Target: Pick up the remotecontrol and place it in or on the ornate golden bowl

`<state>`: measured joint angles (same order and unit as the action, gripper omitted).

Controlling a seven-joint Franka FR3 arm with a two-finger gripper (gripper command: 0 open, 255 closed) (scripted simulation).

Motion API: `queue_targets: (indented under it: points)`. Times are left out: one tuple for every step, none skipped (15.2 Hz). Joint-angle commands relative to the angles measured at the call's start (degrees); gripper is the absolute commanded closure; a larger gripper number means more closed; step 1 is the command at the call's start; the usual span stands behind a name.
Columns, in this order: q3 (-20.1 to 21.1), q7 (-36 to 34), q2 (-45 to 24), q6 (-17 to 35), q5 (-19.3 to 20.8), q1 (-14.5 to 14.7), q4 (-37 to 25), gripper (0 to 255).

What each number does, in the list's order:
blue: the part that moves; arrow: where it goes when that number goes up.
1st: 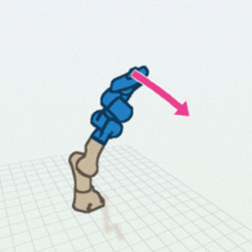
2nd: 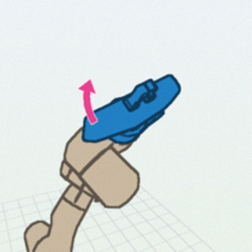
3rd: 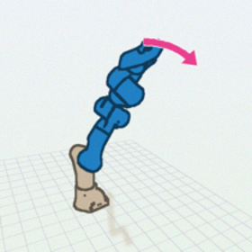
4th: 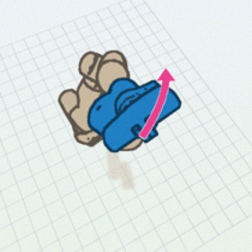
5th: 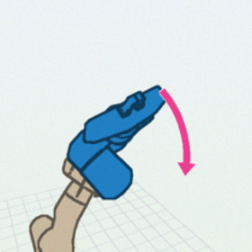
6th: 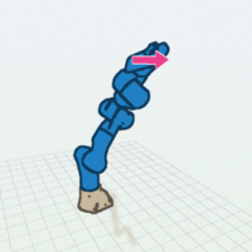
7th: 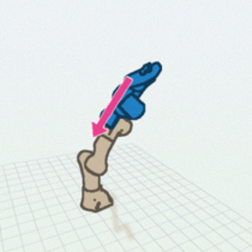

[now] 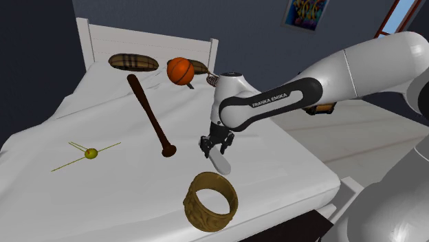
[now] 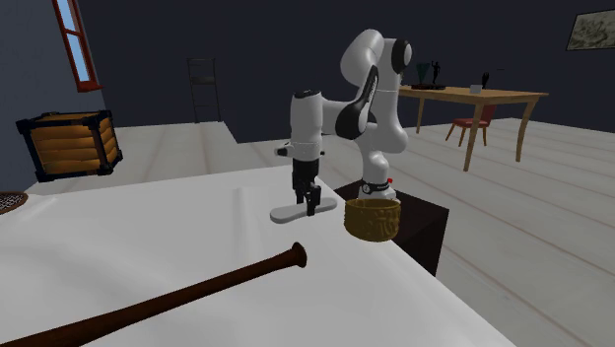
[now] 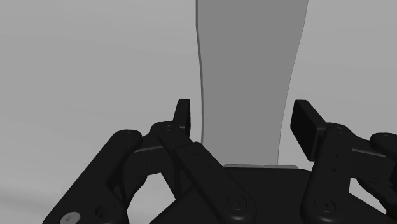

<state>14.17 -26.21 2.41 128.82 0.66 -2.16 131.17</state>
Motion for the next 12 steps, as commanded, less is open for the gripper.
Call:
queue_targets:
  points:
    - [-0.04, 0.28, 1.00, -1.70, -0.32, 0.00, -0.74, 255]
    - [-0.06, 0.38, 1.41, -2.48, -0.45, 0.00, -1.12, 255]
    - [-0.08, 0.48, 1.81, -3.26, -0.56, 0.00, -1.51, 255]
    - [-0.11, 0.58, 2.19, -4.03, -0.68, 0.00, -1.91, 255]
    - [-0.13, 0.67, 2.56, -4.81, -0.78, 0.00, -2.33, 255]
    - [-0.16, 0.76, 2.92, -5.59, -0.88, 0.00, -2.76, 255]
    - [-0.18, 0.84, 3.26, -6.36, -0.97, 0.00, -3.20, 255]
    - [-0.21, 0.92, 3.59, -7.14, -1.06, 0.00, -3.65, 255]
    - [-0.24, 0.99, 3.91, -7.91, -1.14, 0.00, -4.12, 255]
    - [-0.27, 1.06, 4.22, -8.69, -1.22, -0.01, -4.60, 255]
    - [-0.30, 1.13, 4.51, -9.46, -1.29, -0.01, -5.09, 255]
    - [-0.33, 1.19, 4.79, -10.24, -1.36, -0.01, -5.59, 255]
